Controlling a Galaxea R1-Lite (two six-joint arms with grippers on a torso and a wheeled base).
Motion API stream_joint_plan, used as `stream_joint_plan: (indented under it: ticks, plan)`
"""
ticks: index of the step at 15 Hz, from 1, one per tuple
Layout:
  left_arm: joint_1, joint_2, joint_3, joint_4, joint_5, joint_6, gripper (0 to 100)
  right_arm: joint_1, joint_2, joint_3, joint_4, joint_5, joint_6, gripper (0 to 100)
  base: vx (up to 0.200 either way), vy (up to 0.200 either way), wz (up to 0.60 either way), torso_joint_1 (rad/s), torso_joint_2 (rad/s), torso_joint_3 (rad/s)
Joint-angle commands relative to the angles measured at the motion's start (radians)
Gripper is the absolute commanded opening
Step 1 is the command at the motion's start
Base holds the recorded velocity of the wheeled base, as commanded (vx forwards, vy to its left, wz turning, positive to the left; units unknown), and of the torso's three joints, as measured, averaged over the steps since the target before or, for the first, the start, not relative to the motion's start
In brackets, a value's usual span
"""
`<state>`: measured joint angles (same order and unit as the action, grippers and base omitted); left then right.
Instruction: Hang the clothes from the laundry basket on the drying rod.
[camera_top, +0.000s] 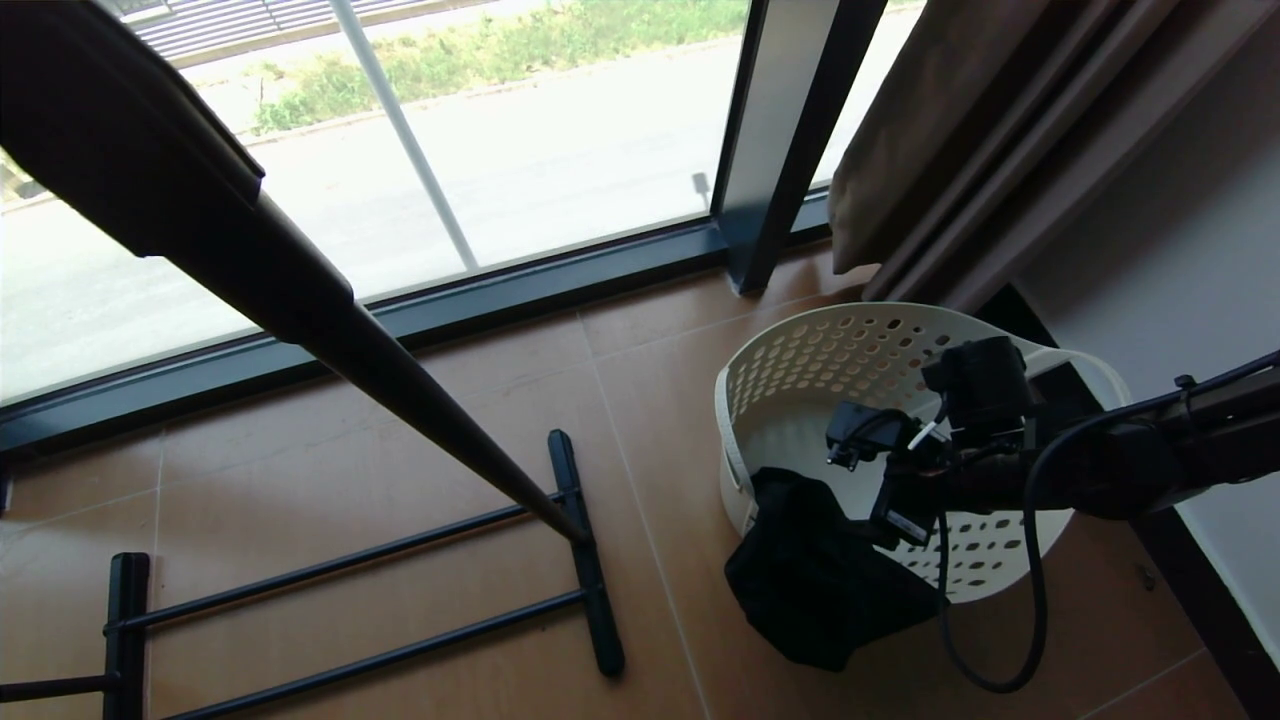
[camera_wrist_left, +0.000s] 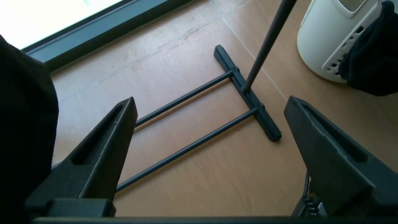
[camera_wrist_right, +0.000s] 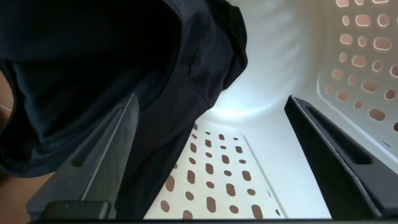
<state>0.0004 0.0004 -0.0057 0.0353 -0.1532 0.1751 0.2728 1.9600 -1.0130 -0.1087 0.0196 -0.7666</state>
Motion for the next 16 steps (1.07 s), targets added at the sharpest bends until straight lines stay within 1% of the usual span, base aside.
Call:
stream_joint_plan:
  ticks: [1,9,12,16]
  plan:
    - [0.001,0.001,0.000,0.000,0.000,0.000,100,0.000,0.005,0.004,0.000,0.003,0.000,100,0.000,0.000,0.00,0.000,0.00,0.000]
    - [0.001,0.001,0.000,0.000,0.000,-0.003,100,0.013,0.051,-0.006,-0.005,0.007,0.001,100,0.000,0.000,0.00,0.000,0.00,0.000]
    - [0.001,0.001,0.000,0.000,0.000,-0.003,100,0.013,0.082,-0.010,-0.058,0.007,0.004,100,0.000,0.000,0.00,0.000,0.00,0.000]
    - [0.001,0.001,0.000,0.000,0.000,-0.003,100,0.022,0.109,-0.026,-0.071,0.008,0.007,100,0.000,0.000,0.00,0.000,0.00,0.000]
